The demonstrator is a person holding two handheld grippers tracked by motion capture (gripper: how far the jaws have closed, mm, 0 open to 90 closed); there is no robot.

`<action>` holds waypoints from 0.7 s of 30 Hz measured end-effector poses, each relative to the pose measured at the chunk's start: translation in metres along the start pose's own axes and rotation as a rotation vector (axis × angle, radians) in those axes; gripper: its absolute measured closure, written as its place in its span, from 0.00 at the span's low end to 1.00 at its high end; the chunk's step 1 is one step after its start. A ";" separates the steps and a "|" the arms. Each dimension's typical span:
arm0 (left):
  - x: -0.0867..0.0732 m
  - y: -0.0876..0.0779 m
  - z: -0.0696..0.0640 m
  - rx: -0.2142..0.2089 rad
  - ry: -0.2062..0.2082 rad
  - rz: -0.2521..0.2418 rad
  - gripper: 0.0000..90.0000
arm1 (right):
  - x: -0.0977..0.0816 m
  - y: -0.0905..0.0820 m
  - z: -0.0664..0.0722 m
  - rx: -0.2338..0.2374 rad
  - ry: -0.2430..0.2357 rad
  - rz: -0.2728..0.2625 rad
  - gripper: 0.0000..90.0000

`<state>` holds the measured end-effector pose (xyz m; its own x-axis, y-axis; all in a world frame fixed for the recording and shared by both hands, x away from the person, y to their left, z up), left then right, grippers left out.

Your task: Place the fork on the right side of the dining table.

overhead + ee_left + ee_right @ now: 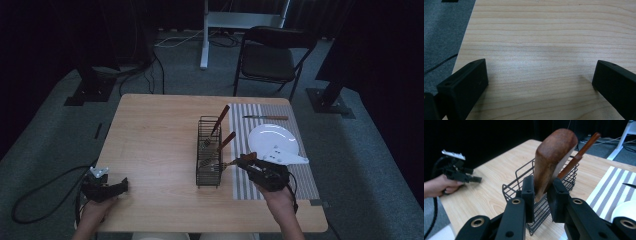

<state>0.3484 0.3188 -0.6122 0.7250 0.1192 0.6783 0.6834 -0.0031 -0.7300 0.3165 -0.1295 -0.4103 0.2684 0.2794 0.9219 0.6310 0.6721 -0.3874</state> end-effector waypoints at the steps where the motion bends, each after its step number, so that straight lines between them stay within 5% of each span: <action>1: 0.000 0.000 0.000 0.000 0.001 0.001 0.01 | 0.001 -0.004 -0.001 0.000 0.004 -0.011 0.85; 11: 0.000 0.000 0.000 0.003 -0.002 0.001 0.01 | -0.018 -0.039 -0.035 -0.085 0.061 -0.008 0.85; 14: 0.000 0.000 0.000 0.003 -0.003 0.000 0.01 | -0.040 -0.041 -0.050 -0.137 0.070 0.052 0.85; 21: 0.000 0.000 0.000 0.002 -0.004 0.000 0.01 | -0.087 -0.037 -0.068 -0.148 0.143 0.137 0.85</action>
Point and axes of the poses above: each handheld gripper's, and its own axes: y roughly forward along the jaws, x roughly out of its top, z roughly to its left, the point moved 9 cm from there along y, roughly forward along the jaws, and after that the axes turned 8 degrees about -y, right-handed, at the moved point
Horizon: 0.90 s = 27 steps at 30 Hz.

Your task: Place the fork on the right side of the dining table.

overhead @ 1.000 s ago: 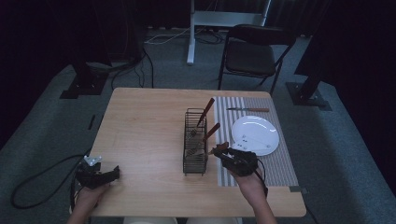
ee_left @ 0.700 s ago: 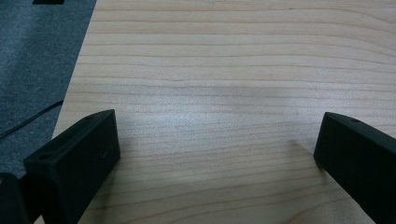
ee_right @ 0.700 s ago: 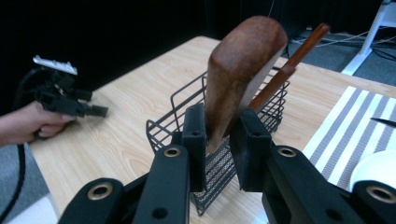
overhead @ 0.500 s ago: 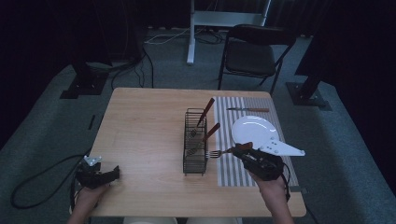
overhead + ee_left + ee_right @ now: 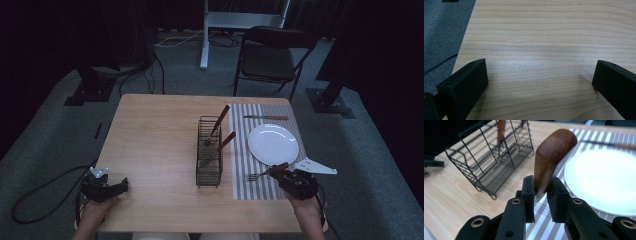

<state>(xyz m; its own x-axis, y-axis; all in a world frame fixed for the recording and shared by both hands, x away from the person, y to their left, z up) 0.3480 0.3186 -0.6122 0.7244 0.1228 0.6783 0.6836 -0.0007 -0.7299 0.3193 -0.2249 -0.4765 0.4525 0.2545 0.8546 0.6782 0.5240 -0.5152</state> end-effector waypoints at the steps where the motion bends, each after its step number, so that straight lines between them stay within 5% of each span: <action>1: 0.000 0.000 0.000 0.000 0.000 -0.001 0.01 | -0.004 0.002 -0.002 0.001 0.008 0.006 0.85; 9: 0.000 0.000 0.000 0.000 -0.001 -0.001 0.01 | -0.025 0.012 -0.009 0.011 0.020 0.057 0.85; 27: 0.000 0.000 0.000 0.000 0.000 0.000 0.01 | -0.054 0.010 -0.044 0.049 0.230 0.063 0.80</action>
Point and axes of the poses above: each handheld gripper's, and its own axes: y roughly forward along the jaws, x roughly out of its top, z roughly to its left, the point moved 9 cm from there along y, roughly forward along the jaws, and after that the axes turned 8 degrees about -y, right-handed, at the moved point
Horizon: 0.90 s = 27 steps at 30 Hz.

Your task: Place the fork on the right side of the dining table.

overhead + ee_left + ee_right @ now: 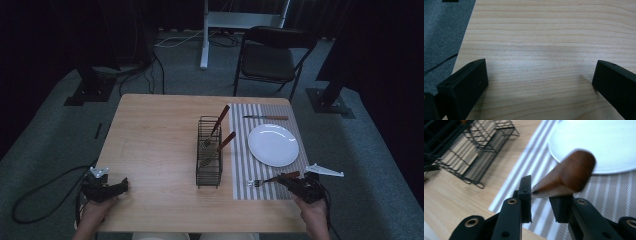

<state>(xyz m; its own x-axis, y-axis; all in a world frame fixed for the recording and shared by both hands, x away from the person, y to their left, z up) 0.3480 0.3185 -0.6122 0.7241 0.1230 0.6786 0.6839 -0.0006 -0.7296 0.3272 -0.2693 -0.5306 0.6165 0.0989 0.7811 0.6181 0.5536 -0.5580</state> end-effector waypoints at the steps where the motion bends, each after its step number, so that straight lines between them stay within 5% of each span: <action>1: 0.000 0.000 0.000 0.000 0.000 0.000 0.01 | -0.002 0.001 -0.005 -0.001 0.014 0.009 0.80; 16: 0.000 0.000 0.000 0.003 -0.004 -0.001 0.01 | -0.033 0.017 -0.054 -0.032 0.106 0.065 0.56; 27: 0.000 0.000 0.000 0.003 -0.004 -0.001 0.01 | -0.048 0.020 -0.069 -0.054 0.114 0.107 0.50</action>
Point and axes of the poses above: each handheld gripper's, and its own axes: y roughly forward along the jaws, x roughly out of its top, z roughly to its left, the point moved 9 cm from there along y, roughly forward along the jaws, and after that the axes turned 8 degrees about -y, right-handed, at the moved point
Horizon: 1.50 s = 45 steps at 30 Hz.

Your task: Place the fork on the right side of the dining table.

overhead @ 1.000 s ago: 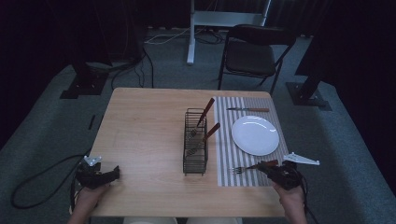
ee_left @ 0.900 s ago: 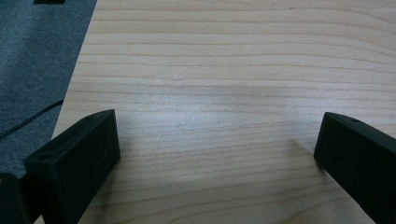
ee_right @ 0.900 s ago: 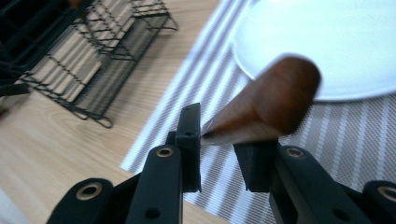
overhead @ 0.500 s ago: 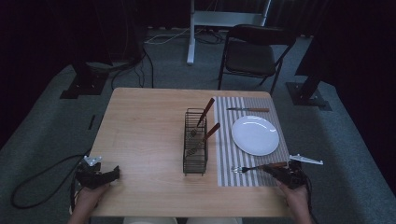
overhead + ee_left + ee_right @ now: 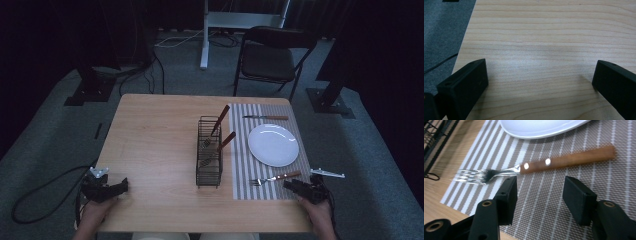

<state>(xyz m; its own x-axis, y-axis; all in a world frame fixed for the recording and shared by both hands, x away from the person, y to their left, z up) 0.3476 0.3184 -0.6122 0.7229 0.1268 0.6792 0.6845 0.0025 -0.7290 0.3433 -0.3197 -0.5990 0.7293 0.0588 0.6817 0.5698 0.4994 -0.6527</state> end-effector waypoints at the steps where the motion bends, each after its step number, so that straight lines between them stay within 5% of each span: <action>1: 0.000 0.000 0.000 0.000 -0.001 -0.001 0.01 | -0.001 -0.001 0.000 -0.007 -0.004 -0.002 0.49; 8: 0.000 0.000 0.000 0.001 -0.001 -0.001 0.01 | -0.009 -0.002 0.021 -0.066 -0.075 0.005 0.36; 16: 0.000 0.000 0.000 0.000 0.000 0.000 0.01 | -0.015 0.016 0.067 -0.047 -0.139 -0.017 0.24; 25: 0.000 0.000 0.000 0.000 0.000 0.000 0.01 | -0.014 0.038 0.077 -0.305 -0.260 -0.002 0.20; 36: 0.000 0.000 0.000 0.000 0.000 0.000 0.01 | -0.001 0.053 0.072 -0.422 -0.194 -0.014 0.16; 45: 0.000 0.000 0.000 0.000 0.000 0.000 0.01 | 0.005 0.061 0.072 -0.450 -0.164 -0.030 0.15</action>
<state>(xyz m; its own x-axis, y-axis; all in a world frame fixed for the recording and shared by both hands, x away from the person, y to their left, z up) 0.3475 0.3184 -0.6122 0.7230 0.1270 0.6791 0.6844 0.0026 -0.7291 0.3543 -0.2265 -0.6113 0.6609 0.2041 0.7222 0.7236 0.0817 -0.6853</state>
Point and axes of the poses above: each handheld gripper's, and its own axes: y roughly forward along the jaws, x roughly out of its top, z roughly to its left, the point moved 9 cm from there along y, roughly forward along the jaws, and after that the axes turned 8 degrees about -y, right-handed, at the moved point
